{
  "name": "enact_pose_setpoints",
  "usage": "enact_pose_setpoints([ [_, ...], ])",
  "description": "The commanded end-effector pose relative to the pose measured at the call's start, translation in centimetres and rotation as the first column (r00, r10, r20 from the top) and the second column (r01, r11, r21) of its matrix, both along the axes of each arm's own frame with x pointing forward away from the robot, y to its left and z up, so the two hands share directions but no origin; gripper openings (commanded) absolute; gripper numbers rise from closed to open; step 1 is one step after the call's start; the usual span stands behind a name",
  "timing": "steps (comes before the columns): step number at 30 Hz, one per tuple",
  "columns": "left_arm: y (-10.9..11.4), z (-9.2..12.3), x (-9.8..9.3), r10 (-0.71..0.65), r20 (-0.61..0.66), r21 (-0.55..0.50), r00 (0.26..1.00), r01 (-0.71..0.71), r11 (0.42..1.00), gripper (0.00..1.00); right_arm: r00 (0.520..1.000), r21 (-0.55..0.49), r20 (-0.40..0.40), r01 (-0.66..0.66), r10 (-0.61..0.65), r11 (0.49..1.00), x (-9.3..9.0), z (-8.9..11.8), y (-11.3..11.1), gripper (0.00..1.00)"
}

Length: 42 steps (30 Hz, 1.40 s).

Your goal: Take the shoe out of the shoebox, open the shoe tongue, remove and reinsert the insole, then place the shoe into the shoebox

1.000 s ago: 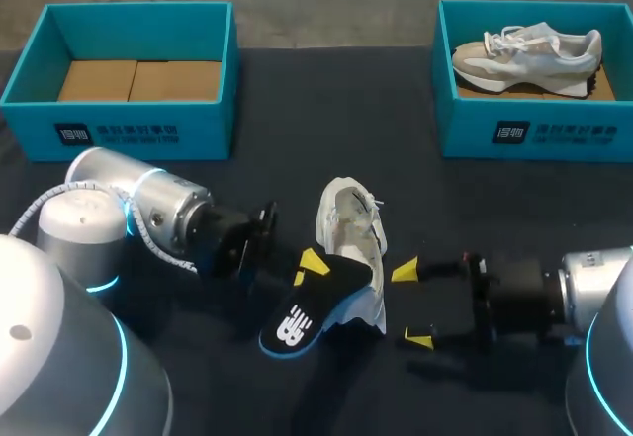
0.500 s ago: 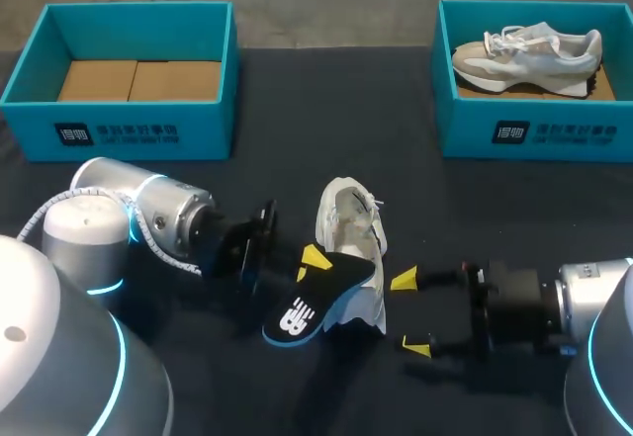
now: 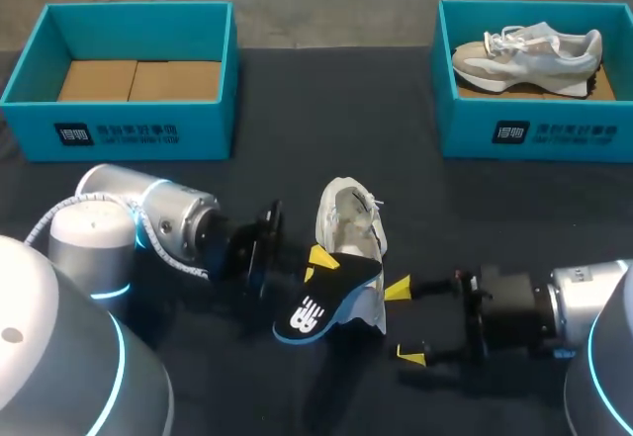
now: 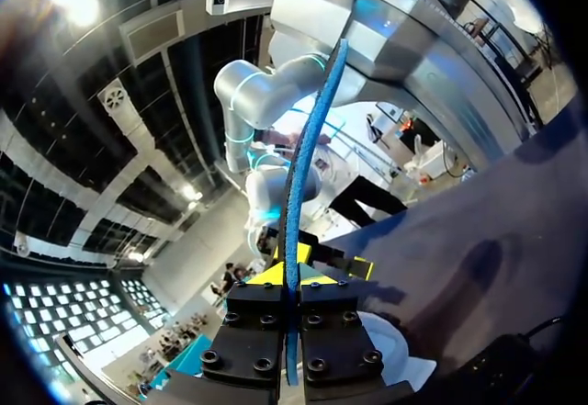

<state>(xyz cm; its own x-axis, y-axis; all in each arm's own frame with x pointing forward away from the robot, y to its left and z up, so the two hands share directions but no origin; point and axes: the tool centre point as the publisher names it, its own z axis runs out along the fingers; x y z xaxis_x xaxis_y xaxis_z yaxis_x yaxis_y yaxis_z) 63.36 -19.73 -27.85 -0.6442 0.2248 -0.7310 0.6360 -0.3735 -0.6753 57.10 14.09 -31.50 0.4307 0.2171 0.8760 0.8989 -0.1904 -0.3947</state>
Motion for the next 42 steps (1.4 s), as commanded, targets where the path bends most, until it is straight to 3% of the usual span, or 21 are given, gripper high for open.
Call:
enact_pose_setpoints([
  [1, -0.1, -0.2, -0.2, 0.005, -0.003, -0.001, 1.0, -0.005, 1.0, 0.0, 1.0, 0.002, 0.01, 0.004, -0.004, 1.0, 0.0, -0.1, 0.6, 1.0],
  [24, 0.1, -1.6, 0.4, 0.023, -0.081, 0.013, 0.996, -0.022, 1.0, 0.0, 1.0, 0.005, 0.018, 0.021, -0.021, 1.0, 0.1, -0.2, 0.8, 1.0],
  [42, -1.0, -2.7, 1.2, 0.04, -0.111, 0.04, 0.993, -0.036, 0.999, 0.0, 1.0, 0.005, 0.018, 0.021, -0.021, 1.0, 0.1, -0.2, 0.8, 1.0],
])
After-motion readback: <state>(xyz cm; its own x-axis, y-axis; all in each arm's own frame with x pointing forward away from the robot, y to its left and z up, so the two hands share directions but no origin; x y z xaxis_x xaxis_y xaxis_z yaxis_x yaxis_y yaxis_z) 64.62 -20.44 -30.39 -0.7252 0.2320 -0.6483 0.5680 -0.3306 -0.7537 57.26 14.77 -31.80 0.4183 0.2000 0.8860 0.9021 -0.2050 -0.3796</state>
